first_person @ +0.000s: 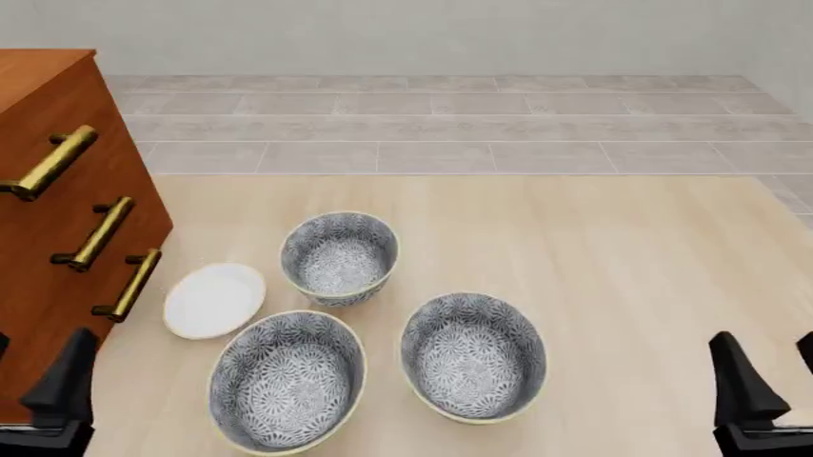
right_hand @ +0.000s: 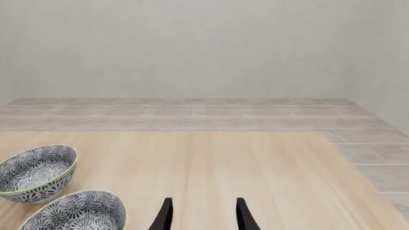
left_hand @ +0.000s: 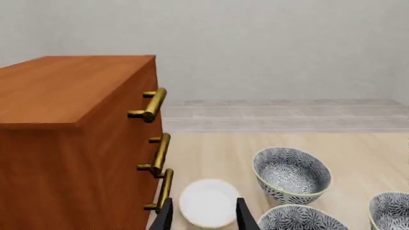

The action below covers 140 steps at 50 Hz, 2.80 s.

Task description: Stack the bowl at the front on the bowl in the middle.

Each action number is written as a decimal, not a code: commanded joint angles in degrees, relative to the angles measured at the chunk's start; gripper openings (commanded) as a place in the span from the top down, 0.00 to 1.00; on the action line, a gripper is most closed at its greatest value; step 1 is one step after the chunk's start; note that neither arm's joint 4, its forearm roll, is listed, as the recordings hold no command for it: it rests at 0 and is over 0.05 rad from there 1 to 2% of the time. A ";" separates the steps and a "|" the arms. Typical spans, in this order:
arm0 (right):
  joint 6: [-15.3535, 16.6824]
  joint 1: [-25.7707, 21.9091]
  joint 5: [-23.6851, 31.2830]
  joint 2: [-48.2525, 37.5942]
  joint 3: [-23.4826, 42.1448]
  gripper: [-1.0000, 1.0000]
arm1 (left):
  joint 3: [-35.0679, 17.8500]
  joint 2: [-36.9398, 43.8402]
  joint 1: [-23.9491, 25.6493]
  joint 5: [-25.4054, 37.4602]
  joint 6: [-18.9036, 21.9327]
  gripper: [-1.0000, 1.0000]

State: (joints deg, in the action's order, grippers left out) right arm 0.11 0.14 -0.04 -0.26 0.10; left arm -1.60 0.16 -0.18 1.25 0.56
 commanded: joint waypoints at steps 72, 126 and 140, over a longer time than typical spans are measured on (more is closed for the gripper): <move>0.13 0.00 -3.21 -3.33 0.22 0.00 | -25.32 36.56 12.23 6.71 -14.53 0.00; 0.11 0.12 -2.57 -2.96 0.47 0.00 | -39.14 62.82 16.24 6.58 -20.72 0.00; 0.12 0.10 -2.58 -2.97 0.47 0.00 | -39.27 69.72 15.35 2.32 -21.60 0.00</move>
State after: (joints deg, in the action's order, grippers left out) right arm 0.22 0.24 -2.61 -3.21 0.56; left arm -40.53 65.55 15.58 6.12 -20.41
